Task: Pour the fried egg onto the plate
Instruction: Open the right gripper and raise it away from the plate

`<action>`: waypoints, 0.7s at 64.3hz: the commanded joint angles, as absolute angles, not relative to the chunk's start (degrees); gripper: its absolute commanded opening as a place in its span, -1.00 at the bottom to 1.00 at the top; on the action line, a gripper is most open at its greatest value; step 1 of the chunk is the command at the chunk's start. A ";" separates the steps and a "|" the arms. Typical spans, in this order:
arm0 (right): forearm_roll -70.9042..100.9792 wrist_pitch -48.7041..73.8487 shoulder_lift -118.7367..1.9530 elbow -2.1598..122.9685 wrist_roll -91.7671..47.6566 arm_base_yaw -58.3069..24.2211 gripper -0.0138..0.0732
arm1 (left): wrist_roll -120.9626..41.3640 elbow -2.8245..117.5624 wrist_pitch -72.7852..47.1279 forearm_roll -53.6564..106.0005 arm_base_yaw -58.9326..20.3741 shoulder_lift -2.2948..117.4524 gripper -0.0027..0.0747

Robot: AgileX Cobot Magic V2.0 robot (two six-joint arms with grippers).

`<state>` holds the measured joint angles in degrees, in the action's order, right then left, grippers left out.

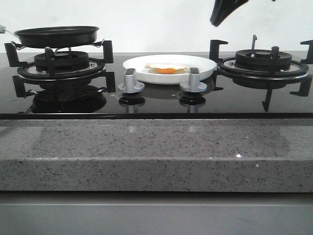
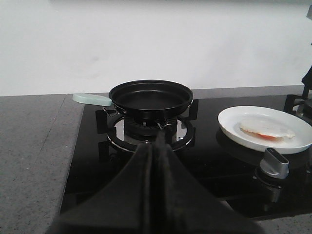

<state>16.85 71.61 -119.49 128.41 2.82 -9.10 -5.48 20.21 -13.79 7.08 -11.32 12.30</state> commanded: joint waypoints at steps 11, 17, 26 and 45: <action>10.04 76.62 -109.51 129.09 2.60 -9.87 -0.82 | -4.95 21.76 -8.85 7.53 -11.82 12.89 -0.98; 3.76 76.62 -105.85 127.04 3.06 -10.91 -0.82 | -4.95 21.76 -8.85 7.53 -11.82 12.89 -0.98; -3.11 76.57 -100.06 120.67 3.21 -11.52 -0.82 | -4.95 21.76 -8.85 7.53 -11.82 12.89 -0.98; -4.92 71.14 -83.47 99.26 3.21 -11.52 -0.82 | -4.95 21.76 -8.85 7.53 -11.82 12.89 -0.98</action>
